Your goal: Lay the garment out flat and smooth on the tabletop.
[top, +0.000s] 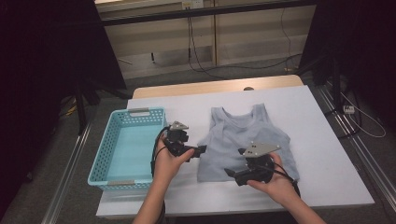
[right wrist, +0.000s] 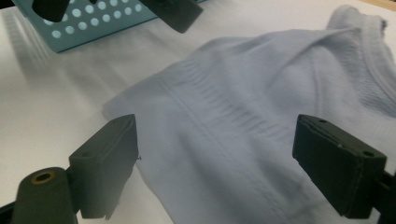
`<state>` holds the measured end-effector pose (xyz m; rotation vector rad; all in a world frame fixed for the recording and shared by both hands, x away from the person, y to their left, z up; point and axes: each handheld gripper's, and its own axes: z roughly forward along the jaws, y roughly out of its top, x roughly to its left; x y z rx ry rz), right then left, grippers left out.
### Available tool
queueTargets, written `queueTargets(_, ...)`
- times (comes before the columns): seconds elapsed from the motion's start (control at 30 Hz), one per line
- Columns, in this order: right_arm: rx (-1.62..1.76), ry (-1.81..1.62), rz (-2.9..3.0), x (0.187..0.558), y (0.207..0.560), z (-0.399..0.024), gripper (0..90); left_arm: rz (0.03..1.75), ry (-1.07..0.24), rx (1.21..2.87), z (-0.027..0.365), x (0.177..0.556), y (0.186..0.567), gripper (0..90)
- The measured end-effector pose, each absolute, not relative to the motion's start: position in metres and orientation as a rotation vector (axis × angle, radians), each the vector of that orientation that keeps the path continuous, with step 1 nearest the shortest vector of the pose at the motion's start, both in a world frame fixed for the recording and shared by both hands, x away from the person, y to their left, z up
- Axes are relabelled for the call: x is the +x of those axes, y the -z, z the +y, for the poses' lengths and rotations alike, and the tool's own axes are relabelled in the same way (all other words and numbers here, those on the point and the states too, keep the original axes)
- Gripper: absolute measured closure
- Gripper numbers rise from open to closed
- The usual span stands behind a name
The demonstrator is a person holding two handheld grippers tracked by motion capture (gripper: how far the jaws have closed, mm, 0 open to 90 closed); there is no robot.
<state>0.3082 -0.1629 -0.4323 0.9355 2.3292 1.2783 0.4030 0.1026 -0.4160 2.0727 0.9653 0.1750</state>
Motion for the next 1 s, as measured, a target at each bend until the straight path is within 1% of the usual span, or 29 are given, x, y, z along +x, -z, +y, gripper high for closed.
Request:
queueTargets(0.33, 0.901, -1.297, 2.383, 0.308, 0.436, -0.142, 17.2, 0.966, -0.171, 2.081, 0.104, 0.401, 0.418, 12.6)
queueTargets(0.8, 0.800, -1.297, 2.476, 0.310, 0.446, -0.117, 30.4, 0.991, -0.181, 2.091, 0.109, 0.394, 0.423, 12.7)
queueTargets(1.0, 0.776, -1.295, 2.520, 0.311, 0.451, -0.109, 32.5, 1.006, -0.190, 2.075, 0.112, 0.392, 0.423, 12.9)
